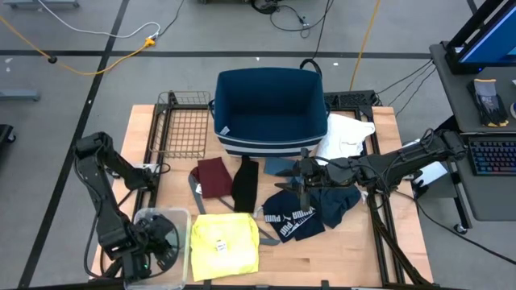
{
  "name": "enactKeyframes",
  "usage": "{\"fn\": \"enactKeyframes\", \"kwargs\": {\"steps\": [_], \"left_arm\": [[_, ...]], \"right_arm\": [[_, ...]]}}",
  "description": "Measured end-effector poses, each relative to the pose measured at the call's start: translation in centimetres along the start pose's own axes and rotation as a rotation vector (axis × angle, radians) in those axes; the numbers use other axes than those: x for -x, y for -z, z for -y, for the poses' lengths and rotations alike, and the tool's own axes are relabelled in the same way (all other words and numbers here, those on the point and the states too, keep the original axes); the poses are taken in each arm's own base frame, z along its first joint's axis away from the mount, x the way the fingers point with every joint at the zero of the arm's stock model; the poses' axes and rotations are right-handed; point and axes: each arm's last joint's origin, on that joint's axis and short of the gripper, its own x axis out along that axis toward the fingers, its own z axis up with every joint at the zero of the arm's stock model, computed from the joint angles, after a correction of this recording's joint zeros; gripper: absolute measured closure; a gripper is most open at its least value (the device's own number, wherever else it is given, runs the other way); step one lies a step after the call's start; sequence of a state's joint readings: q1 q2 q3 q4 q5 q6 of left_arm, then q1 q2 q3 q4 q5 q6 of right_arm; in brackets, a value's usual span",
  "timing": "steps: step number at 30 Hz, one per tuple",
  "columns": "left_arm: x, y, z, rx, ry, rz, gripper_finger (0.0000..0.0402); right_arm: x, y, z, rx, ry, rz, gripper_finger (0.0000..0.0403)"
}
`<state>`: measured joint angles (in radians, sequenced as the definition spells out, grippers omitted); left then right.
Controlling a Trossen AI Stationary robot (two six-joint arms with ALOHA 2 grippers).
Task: Pick & Place Cloths
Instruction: Put the black sock into the transparent bin
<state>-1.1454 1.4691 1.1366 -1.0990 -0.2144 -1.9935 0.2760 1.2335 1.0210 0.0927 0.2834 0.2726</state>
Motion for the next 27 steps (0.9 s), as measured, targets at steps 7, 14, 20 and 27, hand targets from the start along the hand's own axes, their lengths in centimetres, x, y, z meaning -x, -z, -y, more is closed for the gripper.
{"fn": "enactKeyframes", "kwargs": {"steps": [7,14,20,27], "left_arm": [[2.4,-0.9,-0.9,0.090,0.073,-0.079,0.0191],[6.0,-3.0,-2.5,0.147,0.286,0.007,0.0219],[8.4,-4.5,-3.2,0.052,0.497,0.178,0.0257],[10.6,-6.2,-4.2,-0.076,0.632,0.450,0.0308]], "right_arm": [[-0.1,-0.6,-0.9,0.070,-0.124,0.064,0.0262],[-0.6,-0.7,-2.0,0.210,-0.165,0.154,0.0282],[-1.6,0.2,-2.0,0.235,-0.159,0.115,0.0303],[-2.6,1.1,-1.8,0.280,-0.143,0.081,0.0332]]}}
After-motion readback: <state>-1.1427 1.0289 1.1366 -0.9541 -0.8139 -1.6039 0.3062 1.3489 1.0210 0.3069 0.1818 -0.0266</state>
